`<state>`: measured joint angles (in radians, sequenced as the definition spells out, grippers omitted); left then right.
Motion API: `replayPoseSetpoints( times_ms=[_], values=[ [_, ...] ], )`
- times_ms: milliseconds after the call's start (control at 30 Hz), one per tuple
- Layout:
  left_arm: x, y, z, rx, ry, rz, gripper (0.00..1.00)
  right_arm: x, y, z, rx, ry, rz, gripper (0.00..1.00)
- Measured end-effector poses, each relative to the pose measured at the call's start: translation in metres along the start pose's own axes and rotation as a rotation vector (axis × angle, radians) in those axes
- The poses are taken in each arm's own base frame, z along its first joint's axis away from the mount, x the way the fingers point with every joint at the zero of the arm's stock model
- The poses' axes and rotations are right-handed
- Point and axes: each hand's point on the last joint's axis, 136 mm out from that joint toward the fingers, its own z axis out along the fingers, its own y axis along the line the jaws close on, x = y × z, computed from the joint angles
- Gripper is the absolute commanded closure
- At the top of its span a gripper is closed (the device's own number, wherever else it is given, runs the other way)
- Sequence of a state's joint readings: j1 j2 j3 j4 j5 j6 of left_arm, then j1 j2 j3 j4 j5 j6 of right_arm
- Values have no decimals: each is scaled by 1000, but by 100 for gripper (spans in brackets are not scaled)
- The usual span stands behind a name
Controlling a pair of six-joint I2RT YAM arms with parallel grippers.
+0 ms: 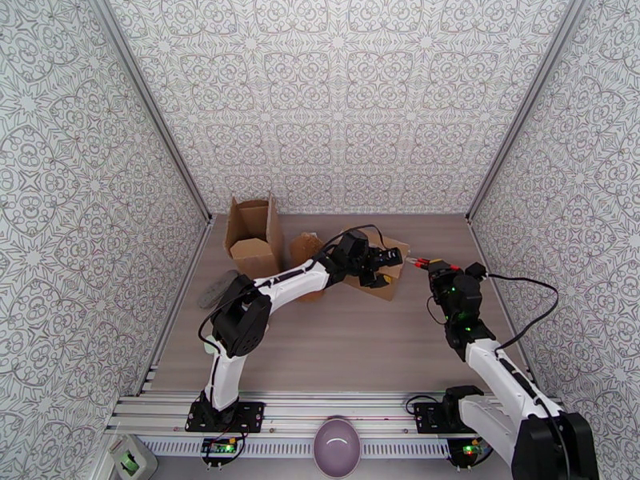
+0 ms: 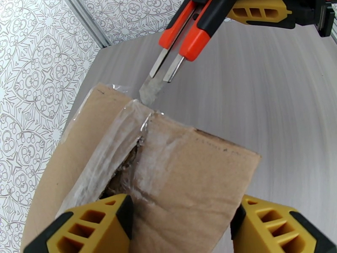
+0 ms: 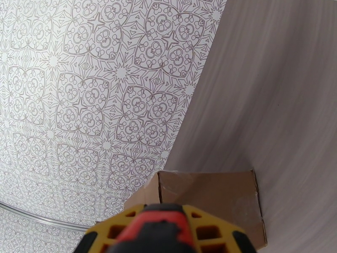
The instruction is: Unpack the express box
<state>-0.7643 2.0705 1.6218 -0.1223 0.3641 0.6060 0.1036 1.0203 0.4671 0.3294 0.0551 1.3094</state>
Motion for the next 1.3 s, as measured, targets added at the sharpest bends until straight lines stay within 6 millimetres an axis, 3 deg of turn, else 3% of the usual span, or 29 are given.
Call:
replayPoseSetpoints(
  times_ms=[267,667,867,1100,1300],
  values=[
    [7,18,-6,-23,-11,42,17,8,13,21,4,62,-35,100],
    [16,24,-25,53,-49,180,9,31,25,41,-21,200,-103,100],
    [3,12,-30,87,-65,303,6,54,28,41,-38,302,-102,100],
    [-14,9,-37,125,-87,385,15,61,28,39,-31,334,-80,100],
    [-15,11,-50,176,-88,398,6,67,28,37,-27,361,-77,100]
  ],
)
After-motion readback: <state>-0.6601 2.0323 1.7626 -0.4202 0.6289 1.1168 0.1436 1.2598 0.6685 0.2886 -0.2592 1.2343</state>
